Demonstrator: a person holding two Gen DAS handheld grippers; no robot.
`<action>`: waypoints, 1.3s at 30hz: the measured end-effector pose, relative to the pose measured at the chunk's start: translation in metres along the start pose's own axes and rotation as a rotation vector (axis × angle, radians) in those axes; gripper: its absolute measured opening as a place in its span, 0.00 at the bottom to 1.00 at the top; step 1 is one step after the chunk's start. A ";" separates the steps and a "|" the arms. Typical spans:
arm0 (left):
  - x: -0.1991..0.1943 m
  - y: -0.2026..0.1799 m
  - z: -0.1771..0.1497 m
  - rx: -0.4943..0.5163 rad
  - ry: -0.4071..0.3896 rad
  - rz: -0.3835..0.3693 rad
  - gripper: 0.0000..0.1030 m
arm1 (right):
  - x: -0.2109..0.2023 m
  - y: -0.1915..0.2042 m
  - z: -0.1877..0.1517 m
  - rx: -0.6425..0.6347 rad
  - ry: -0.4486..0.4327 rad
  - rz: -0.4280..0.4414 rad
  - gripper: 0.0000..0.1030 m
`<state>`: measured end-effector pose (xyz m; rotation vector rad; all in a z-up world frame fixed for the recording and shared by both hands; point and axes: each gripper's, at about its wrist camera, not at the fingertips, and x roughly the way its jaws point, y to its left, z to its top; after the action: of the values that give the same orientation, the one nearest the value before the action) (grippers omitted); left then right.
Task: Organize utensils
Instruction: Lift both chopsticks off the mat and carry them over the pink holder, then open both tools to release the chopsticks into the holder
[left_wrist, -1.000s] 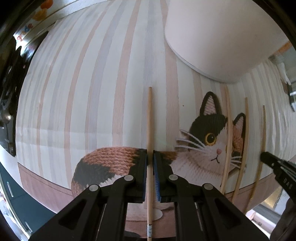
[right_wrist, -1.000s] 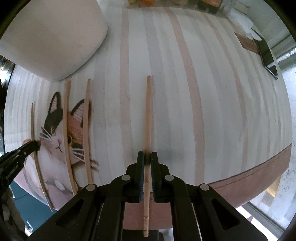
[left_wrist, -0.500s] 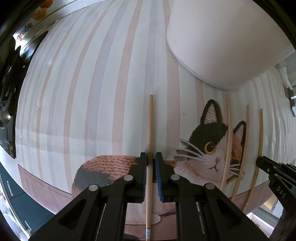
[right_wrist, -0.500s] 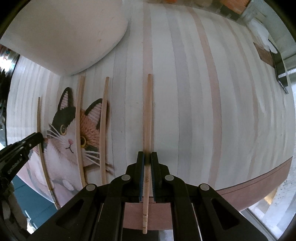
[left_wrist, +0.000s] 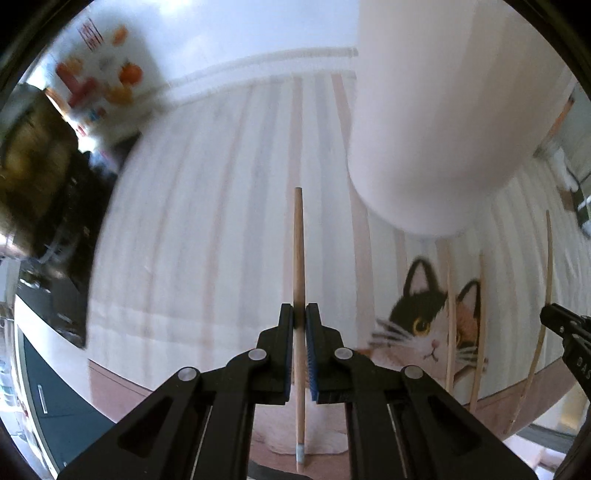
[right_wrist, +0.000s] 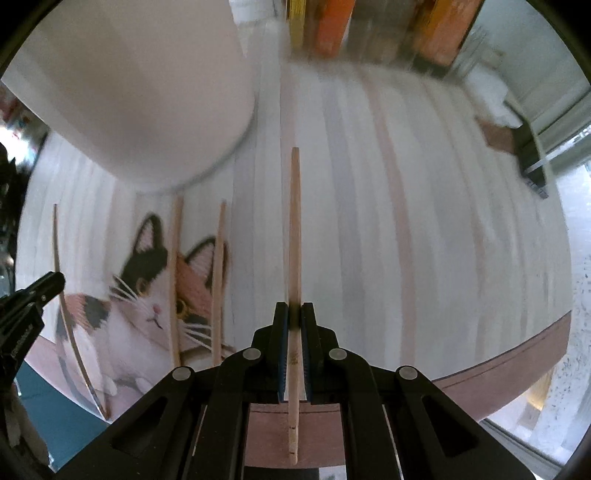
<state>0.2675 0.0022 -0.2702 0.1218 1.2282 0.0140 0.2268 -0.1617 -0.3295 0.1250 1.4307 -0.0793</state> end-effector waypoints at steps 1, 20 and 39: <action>-0.006 0.002 0.003 -0.004 -0.019 0.003 0.04 | -0.008 0.002 0.000 -0.001 -0.030 -0.004 0.06; -0.180 0.055 0.066 -0.188 -0.384 -0.192 0.04 | -0.180 -0.035 0.036 0.089 -0.446 0.145 0.06; -0.228 0.006 0.199 -0.137 -0.529 -0.268 0.04 | -0.264 -0.021 0.197 0.171 -0.787 0.321 0.06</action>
<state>0.3778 -0.0268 0.0103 -0.1526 0.7044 -0.1583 0.3806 -0.2138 -0.0427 0.4135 0.6054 0.0160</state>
